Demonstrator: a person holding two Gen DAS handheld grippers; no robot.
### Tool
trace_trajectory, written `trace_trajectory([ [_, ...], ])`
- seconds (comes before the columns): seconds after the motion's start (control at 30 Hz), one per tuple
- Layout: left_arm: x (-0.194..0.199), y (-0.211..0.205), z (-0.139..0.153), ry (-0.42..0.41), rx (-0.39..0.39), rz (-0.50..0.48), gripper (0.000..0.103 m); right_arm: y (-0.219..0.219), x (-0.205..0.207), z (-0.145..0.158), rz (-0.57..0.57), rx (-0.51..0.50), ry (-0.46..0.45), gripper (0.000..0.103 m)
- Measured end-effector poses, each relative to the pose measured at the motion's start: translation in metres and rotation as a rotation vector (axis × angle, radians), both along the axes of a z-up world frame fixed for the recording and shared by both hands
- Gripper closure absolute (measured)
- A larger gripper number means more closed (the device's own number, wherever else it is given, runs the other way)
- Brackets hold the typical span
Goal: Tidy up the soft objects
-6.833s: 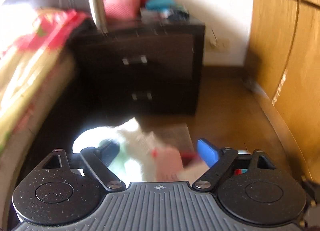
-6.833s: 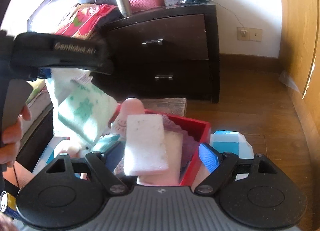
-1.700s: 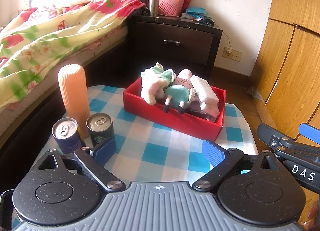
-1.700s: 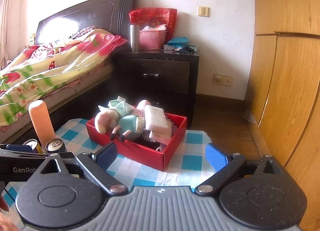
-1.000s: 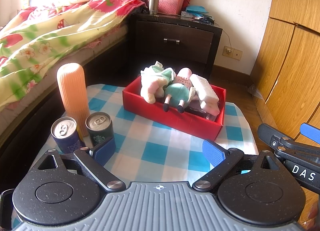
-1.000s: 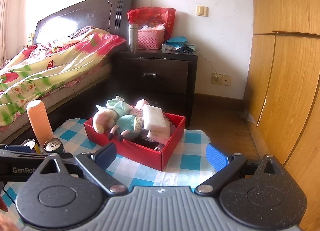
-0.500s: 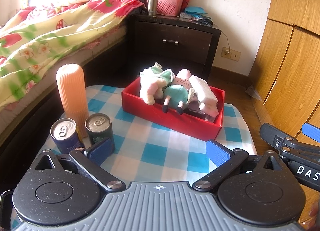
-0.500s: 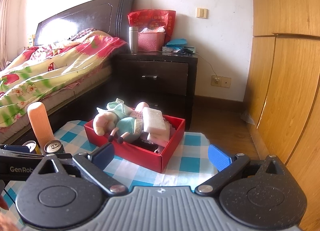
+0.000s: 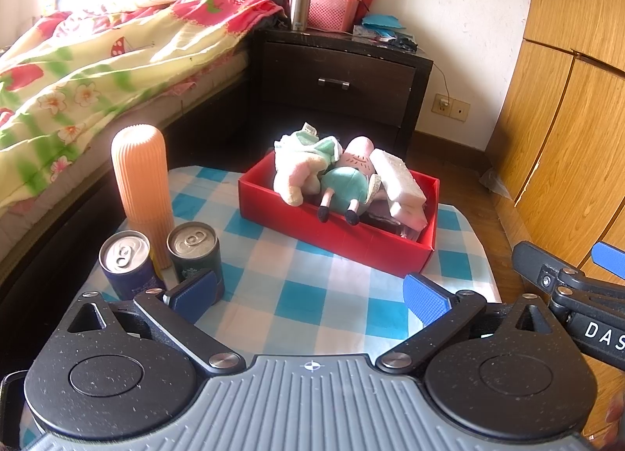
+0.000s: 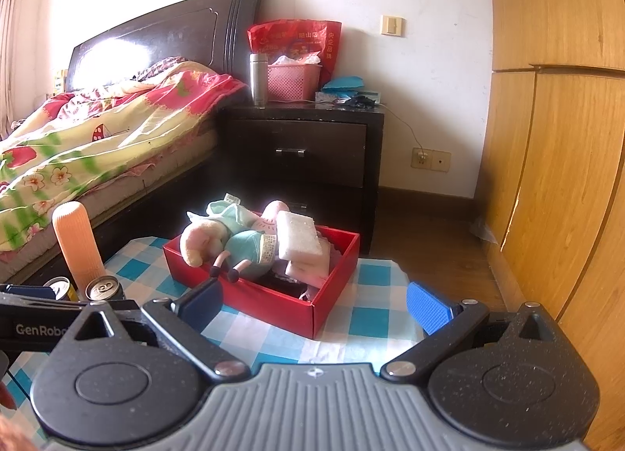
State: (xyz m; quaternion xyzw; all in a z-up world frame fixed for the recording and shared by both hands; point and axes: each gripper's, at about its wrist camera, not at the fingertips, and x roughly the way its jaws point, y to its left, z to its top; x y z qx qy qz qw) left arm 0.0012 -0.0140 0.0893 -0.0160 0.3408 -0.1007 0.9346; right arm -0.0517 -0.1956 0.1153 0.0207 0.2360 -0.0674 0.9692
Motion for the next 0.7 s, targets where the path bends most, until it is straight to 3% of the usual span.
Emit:
trace_trajectory([
  [0.7,-0.0006,-0.0005,0.0022,-0.01,0.0,-0.012,0.006,0.002,-0.0007,0.0001,0.003,0.006,-0.006,0.021],
])
